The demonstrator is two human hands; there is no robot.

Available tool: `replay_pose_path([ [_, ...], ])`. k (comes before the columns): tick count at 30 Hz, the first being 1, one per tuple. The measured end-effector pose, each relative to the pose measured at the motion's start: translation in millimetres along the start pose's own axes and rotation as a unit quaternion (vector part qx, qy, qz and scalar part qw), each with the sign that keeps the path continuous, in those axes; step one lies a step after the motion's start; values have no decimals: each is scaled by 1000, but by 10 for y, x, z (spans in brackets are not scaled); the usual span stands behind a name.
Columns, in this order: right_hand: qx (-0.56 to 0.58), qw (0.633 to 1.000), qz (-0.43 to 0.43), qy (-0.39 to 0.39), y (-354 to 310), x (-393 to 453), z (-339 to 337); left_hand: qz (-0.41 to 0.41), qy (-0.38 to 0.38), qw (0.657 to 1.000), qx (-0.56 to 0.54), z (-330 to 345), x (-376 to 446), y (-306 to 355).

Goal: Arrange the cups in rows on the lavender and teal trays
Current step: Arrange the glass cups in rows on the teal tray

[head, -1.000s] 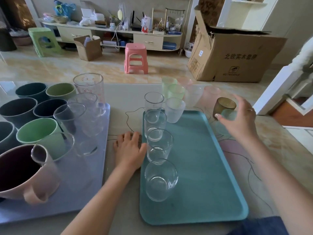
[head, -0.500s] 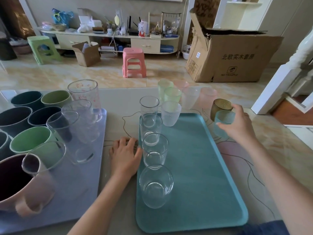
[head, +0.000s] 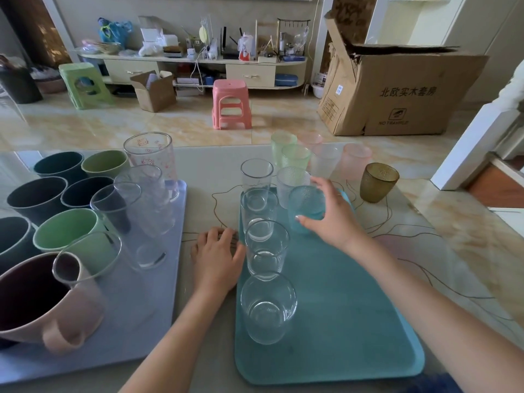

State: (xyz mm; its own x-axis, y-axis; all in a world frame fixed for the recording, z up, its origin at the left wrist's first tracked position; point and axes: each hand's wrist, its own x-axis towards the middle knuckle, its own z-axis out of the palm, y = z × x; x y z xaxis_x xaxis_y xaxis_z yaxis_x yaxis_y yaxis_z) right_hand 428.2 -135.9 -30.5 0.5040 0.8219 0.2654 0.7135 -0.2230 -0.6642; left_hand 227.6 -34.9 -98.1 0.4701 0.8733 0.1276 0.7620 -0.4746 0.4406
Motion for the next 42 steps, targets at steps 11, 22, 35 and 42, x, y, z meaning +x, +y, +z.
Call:
replay_pose_path([
  [11, -8, 995, 29, -91, -61, 22, -133, 6, 4, 1000, -2, 21, 14, -8],
  [22, -210, 953, 198, 88, 673, 554, -817, 10, 14, 1000, 4, 25, 18, -17],
  [35, -52, 955, 227, 185, 948, 550, -671, 10, 18, 1000, 2, 26, 15, -6],
  [42, -12, 974, 151, 170, 332, -181, -608, 11, 11, 1000, -13, 10, -8, -10],
])
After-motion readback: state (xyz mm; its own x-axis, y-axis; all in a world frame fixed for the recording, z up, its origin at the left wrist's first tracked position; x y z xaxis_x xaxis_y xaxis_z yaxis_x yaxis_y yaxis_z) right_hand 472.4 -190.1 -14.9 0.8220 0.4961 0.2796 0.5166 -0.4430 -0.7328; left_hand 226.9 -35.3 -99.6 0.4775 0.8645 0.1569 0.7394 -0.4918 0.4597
